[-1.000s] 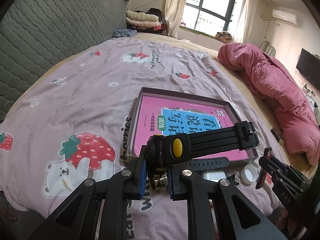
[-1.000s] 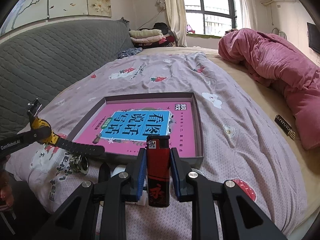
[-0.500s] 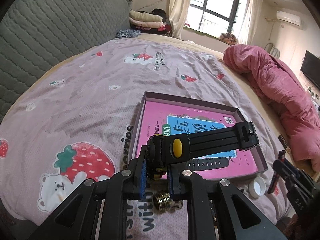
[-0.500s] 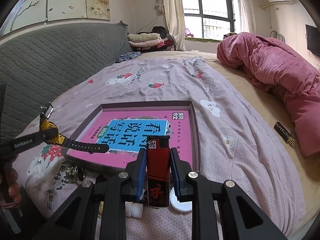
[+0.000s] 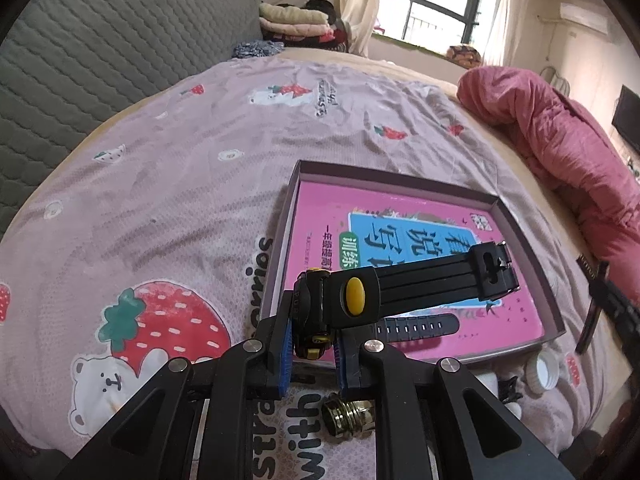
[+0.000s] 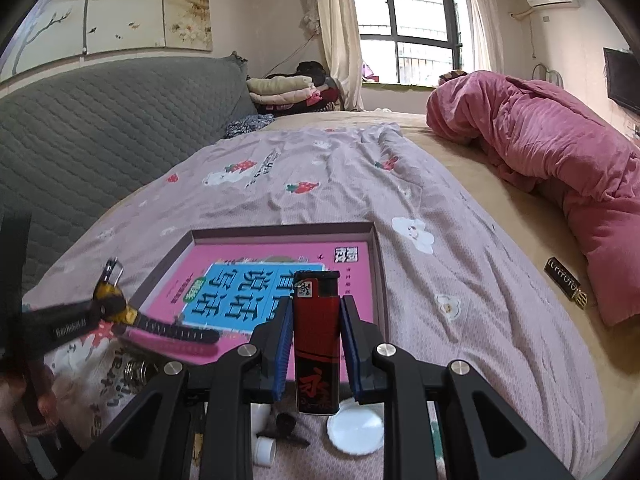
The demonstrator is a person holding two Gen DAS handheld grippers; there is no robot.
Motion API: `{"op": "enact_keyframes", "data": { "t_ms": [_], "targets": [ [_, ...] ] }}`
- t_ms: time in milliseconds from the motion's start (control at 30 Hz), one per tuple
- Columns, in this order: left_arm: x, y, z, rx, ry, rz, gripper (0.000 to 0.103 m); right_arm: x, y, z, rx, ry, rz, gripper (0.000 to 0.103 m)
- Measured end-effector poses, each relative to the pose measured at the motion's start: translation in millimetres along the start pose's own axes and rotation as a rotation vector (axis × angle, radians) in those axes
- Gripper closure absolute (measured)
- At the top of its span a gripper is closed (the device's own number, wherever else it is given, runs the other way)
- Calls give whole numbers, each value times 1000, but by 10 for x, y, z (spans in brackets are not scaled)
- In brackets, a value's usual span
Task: Organize rigid objects
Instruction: 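Lift the watch with left tool while right tool carries the lighter over the tray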
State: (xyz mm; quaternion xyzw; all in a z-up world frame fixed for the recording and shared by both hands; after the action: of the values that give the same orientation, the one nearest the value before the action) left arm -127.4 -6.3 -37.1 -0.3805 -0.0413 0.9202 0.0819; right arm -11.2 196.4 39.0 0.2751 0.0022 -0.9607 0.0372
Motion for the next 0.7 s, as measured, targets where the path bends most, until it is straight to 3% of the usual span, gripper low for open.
{"op": "enact_keyframes", "data": {
  "t_ms": [700],
  "targets": [
    [131,-47,-148,102,31,47,86,497,-13,8,24,63,-30,79]
  ]
}}
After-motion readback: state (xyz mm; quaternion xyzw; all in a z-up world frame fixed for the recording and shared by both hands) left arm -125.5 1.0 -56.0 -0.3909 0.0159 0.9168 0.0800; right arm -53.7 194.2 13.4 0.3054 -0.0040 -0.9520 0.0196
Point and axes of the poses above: each gripper's, at about its wrist camera, not at the fingertips, and x roughly the way its jaws point, y to its left, z to its top, the point moved 4 cm from there along x, roughly the way its jaws point, and after that the axes turned 4 degrees about -y, right-handed, at the moved point
